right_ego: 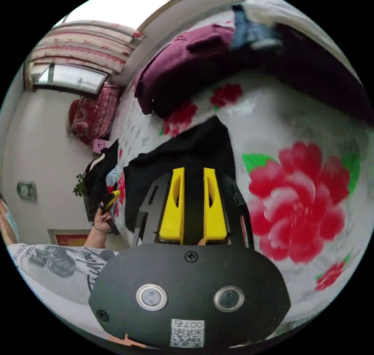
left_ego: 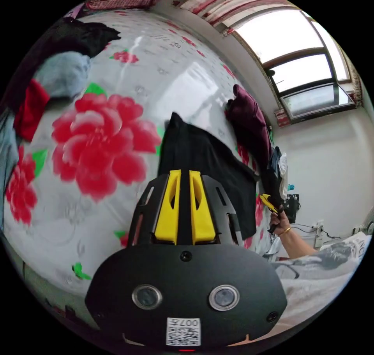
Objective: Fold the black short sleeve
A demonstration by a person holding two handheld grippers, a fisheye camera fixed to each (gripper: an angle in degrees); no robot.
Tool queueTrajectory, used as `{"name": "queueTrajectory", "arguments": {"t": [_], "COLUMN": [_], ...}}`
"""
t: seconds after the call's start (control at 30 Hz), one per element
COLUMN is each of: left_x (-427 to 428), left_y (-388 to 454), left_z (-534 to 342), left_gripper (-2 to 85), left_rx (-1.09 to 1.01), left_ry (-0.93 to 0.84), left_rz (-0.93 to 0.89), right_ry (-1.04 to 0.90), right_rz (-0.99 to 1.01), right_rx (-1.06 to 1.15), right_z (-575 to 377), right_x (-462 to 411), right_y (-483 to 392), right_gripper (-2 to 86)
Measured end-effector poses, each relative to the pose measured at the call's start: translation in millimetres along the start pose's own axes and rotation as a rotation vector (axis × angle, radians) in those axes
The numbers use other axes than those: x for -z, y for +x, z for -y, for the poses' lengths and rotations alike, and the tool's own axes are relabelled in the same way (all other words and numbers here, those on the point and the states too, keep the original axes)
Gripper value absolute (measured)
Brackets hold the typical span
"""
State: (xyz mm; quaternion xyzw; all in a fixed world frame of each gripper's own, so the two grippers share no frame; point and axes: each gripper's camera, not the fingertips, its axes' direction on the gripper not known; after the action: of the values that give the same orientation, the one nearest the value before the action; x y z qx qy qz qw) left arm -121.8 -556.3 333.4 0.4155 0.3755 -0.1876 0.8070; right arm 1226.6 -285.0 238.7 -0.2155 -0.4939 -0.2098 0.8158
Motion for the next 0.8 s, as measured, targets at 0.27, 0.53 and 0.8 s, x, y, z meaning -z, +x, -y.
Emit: {"name": "queueTrajectory", "arguments": {"t": [0.27, 0.53, 0.8], "left_x": [26.4, 24.6, 19.3], "left_y": [-55.2, -83.2, -104.8], "left_z": [-111.8, -107.9, -110.0], "left_gripper": [4.6, 5.6, 5.8], "left_rx": [0.185, 0.198, 0.18], "left_ry": [-0.07, -0.101, -0.13], "left_rz": [-0.063, -0.128, -0.153], "right_ry": [0.075, 0.127, 0.105], "right_rz": [0.099, 0.172, 0.054], "right_rx": [-0.353, -0.295, -0.073], "right_z": [-161.7, -163.4, -94.2], "right_x": [50.1, 6.6, -8.9], "right_y": [80.9, 39.0, -75.5], "right_gripper": [8.5, 6.8, 1.3]}}
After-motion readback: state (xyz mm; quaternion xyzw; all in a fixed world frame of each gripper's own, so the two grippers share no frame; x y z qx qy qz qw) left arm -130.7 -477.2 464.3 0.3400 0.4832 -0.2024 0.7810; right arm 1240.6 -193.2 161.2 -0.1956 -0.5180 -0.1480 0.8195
